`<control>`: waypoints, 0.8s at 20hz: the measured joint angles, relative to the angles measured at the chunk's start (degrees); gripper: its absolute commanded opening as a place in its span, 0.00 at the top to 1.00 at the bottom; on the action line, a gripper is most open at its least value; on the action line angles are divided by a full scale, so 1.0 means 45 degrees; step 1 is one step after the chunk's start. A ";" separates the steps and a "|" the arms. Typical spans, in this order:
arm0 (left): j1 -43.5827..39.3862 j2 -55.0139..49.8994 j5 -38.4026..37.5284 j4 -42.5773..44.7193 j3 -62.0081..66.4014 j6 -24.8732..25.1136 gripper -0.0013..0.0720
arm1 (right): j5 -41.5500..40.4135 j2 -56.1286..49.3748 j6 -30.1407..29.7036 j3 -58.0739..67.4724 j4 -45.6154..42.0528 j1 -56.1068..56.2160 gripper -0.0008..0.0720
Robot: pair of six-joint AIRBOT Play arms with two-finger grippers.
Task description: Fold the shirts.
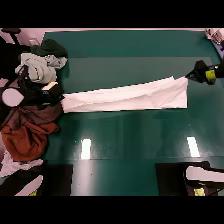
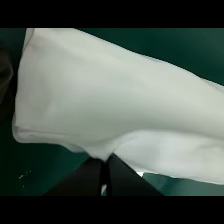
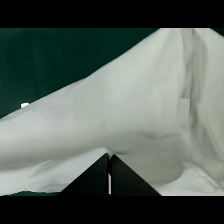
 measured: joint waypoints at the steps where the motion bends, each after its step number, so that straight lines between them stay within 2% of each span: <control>1: 0.0000 -0.0340 0.0170 0.0044 0.0000 -0.0053 0.95 | 0.0063 -0.0495 0.0005 0.0491 0.0005 0.0155 0.96; 9: 0.0000 -0.2628 0.1311 0.0214 0.0000 -0.0520 0.95 | 0.0835 -0.3793 0.0282 0.3759 -0.0019 0.0729 0.96; 16: -0.0005 -0.3225 0.2511 0.1098 0.0000 -0.1413 0.95 | 0.1253 -0.5401 0.0364 0.4930 -0.0015 0.0782 0.95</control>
